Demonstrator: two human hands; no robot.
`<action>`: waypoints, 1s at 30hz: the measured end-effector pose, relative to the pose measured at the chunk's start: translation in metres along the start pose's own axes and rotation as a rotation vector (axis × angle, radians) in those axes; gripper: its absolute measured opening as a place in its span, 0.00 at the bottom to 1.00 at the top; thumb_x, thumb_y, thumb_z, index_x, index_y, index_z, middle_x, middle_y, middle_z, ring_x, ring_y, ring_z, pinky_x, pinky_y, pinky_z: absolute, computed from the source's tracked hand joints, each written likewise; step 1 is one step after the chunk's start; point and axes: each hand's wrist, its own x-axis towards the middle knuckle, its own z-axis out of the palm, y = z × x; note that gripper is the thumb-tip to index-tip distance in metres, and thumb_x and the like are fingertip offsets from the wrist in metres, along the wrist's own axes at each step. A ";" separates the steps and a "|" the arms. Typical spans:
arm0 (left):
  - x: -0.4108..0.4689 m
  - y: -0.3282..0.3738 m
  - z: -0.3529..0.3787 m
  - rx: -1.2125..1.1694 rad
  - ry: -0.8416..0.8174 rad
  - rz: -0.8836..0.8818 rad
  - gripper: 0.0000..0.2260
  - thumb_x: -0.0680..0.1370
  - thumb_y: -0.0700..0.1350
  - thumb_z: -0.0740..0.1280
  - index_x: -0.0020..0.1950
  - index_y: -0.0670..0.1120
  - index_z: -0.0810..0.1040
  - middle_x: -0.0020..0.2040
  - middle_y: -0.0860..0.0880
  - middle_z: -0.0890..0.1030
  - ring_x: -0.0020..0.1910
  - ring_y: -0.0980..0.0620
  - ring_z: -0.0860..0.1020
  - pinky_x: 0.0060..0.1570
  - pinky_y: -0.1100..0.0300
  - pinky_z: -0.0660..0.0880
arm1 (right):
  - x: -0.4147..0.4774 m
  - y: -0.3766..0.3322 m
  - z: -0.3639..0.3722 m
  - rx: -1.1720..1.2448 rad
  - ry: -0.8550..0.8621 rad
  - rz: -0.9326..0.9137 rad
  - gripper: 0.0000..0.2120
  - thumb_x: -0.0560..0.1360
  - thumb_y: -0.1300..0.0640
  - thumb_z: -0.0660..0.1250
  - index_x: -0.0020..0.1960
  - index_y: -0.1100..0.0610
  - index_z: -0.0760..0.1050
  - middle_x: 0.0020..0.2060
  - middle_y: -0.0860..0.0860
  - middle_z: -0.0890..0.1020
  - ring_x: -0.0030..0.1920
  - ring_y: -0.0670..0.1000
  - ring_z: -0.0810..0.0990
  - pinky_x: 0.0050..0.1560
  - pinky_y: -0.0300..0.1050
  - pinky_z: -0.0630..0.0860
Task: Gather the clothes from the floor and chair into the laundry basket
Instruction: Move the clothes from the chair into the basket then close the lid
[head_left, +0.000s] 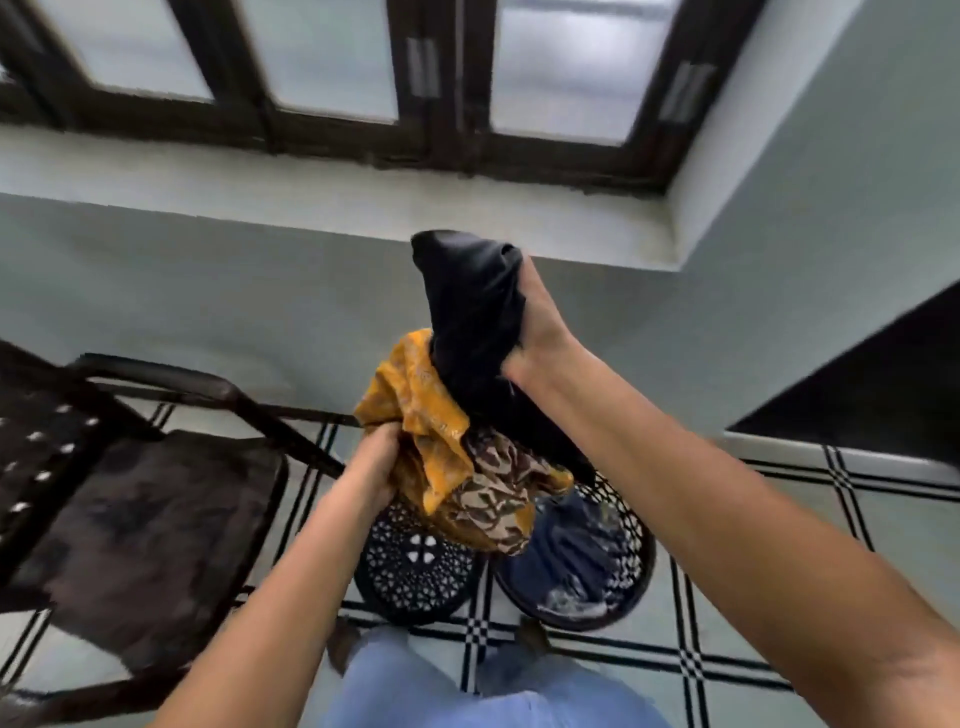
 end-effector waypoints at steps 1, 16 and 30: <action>0.002 -0.013 0.020 0.050 -0.034 -0.040 0.13 0.80 0.41 0.60 0.62 0.42 0.77 0.54 0.41 0.83 0.50 0.47 0.81 0.51 0.51 0.78 | 0.002 -0.005 -0.024 0.148 -0.002 0.041 0.22 0.81 0.44 0.52 0.58 0.60 0.75 0.39 0.55 0.81 0.44 0.50 0.77 0.64 0.44 0.71; 0.127 -0.192 0.156 0.144 -0.079 -0.447 0.26 0.69 0.50 0.71 0.66 0.47 0.77 0.56 0.41 0.84 0.54 0.40 0.82 0.55 0.40 0.79 | 0.078 0.059 -0.281 0.523 0.439 0.061 0.23 0.80 0.41 0.55 0.56 0.57 0.79 0.46 0.55 0.86 0.51 0.55 0.80 0.53 0.49 0.77; 0.283 -0.404 0.138 2.215 -1.004 0.201 0.32 0.81 0.60 0.54 0.80 0.56 0.41 0.80 0.50 0.36 0.79 0.43 0.47 0.75 0.42 0.48 | 0.210 0.333 -0.550 -1.702 0.085 0.529 0.33 0.82 0.55 0.56 0.76 0.34 0.41 0.77 0.47 0.30 0.77 0.59 0.34 0.69 0.73 0.55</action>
